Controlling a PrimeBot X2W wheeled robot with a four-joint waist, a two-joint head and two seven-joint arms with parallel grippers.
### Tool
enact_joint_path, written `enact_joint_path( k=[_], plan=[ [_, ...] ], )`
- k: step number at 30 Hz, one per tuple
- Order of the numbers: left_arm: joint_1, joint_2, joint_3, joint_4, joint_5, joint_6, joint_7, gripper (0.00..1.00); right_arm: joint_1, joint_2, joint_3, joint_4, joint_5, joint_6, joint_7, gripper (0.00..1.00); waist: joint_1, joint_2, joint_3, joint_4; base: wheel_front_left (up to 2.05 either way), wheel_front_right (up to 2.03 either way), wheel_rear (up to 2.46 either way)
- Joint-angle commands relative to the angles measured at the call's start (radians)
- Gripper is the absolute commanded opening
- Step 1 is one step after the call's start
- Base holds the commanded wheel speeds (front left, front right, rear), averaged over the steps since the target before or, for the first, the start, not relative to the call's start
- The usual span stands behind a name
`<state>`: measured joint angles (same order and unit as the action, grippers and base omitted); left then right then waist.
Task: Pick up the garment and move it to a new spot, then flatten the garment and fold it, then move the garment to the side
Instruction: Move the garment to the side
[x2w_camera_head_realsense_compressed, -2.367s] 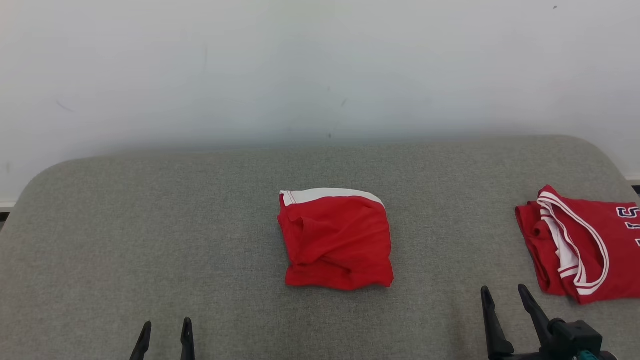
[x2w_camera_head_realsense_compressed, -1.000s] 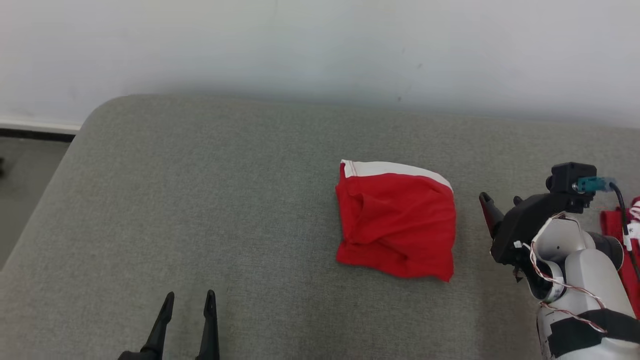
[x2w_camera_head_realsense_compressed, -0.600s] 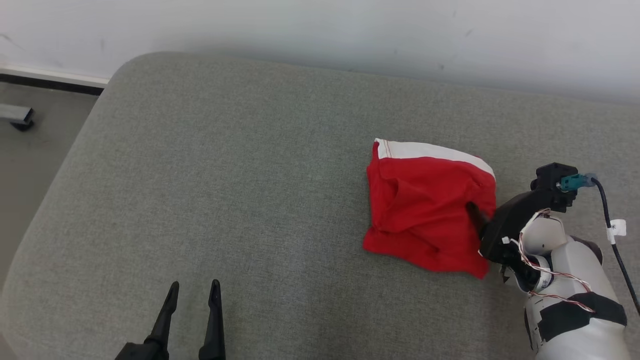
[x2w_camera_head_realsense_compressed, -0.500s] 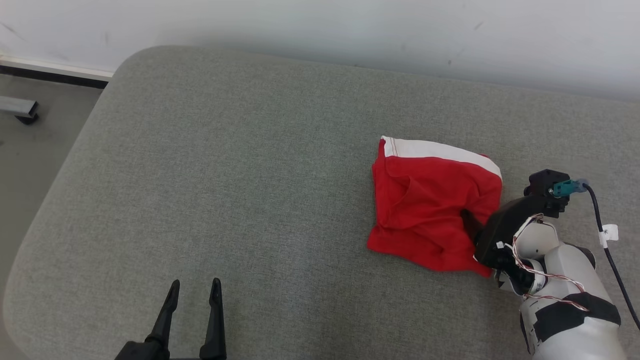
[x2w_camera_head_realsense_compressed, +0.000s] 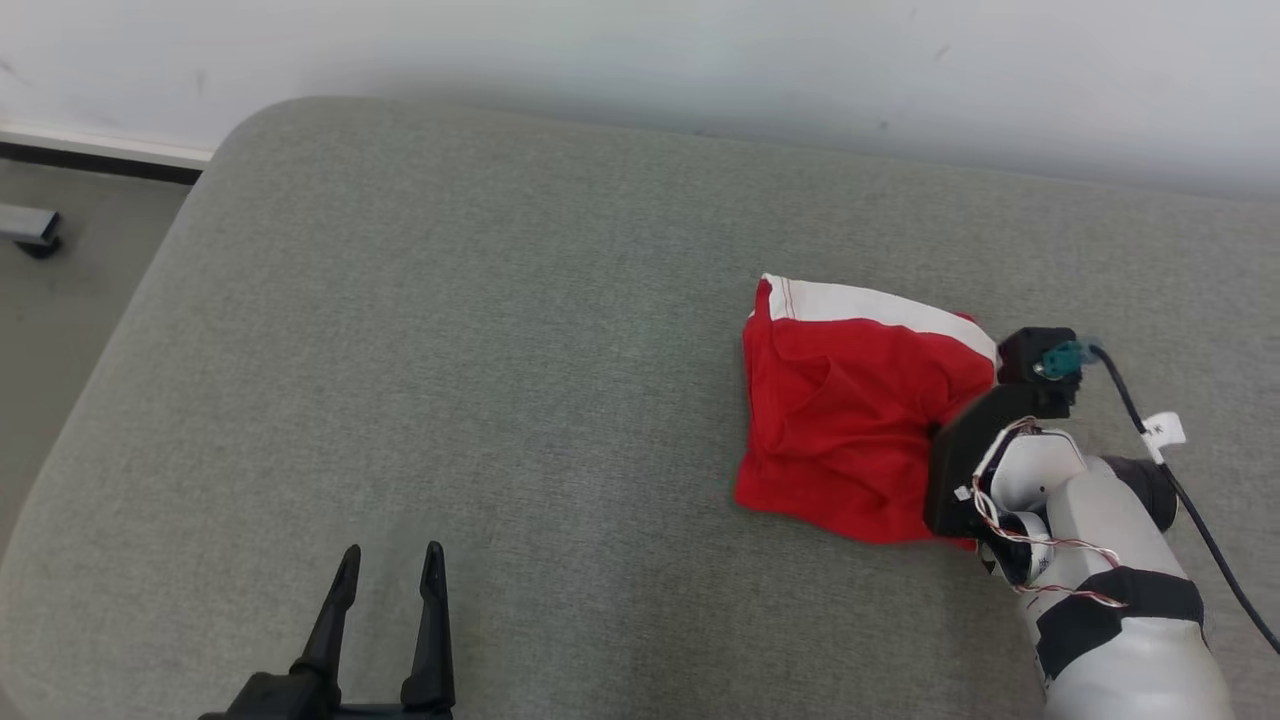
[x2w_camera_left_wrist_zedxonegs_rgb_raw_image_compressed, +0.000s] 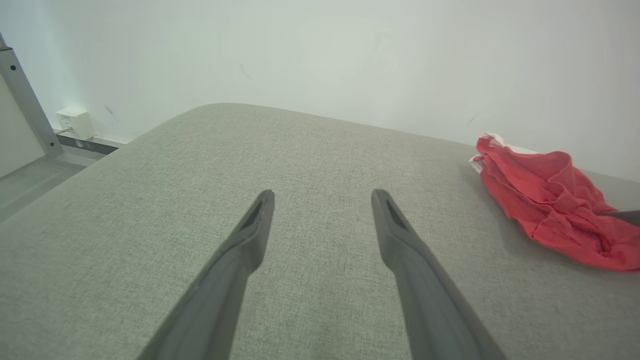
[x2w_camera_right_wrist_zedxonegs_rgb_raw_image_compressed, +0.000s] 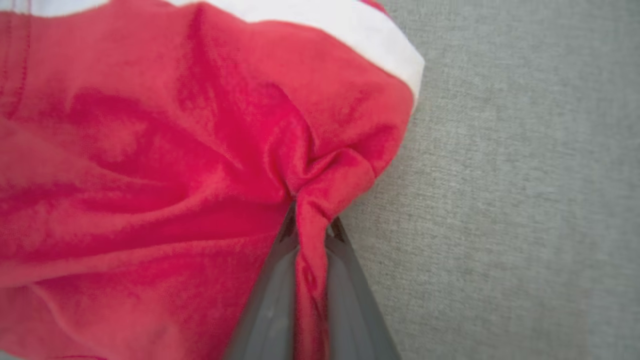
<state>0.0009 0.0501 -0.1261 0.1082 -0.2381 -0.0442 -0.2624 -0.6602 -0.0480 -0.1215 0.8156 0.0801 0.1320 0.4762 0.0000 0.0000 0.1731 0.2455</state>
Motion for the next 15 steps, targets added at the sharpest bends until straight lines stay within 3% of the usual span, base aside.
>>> enact_joint_path(
  k=[1, 4, 8, 15],
  plan=[
    [0.003, 0.000, 0.001, -0.010, -0.006, 0.003, -0.003, 1.00, 0.020, -0.005, 0.007, -0.018, -0.045, -0.003, 0.020, 0.00, 0.0000, 0.0000, -0.009, -0.019, 0.00, 0.00, 0.00],
    [0.016, 0.001, 0.012, -0.023, -0.008, 0.007, -0.003, 1.00, 0.020, -0.006, 0.076, -0.120, -0.123, -0.003, 0.073, 0.00, 0.0000, 0.0000, -0.019, -0.069, 0.00, 0.00, 0.00],
    [0.019, 0.001, 0.025, -0.038, -0.012, 0.008, -0.003, 1.00, 0.018, -0.049, 0.205, -0.238, -0.123, -0.003, 0.143, 0.00, 0.0000, 0.0000, -0.020, -0.144, 0.00, 0.00, 0.00],
    [-0.008, 0.001, 0.038, -0.051, -0.016, 0.008, -0.003, 1.00, 0.005, -0.217, 0.416, -0.461, -0.018, -0.003, 0.254, 0.00, 0.0000, 0.0000, 0.006, -0.293, 0.00, 0.00, 0.00]
  ],
)
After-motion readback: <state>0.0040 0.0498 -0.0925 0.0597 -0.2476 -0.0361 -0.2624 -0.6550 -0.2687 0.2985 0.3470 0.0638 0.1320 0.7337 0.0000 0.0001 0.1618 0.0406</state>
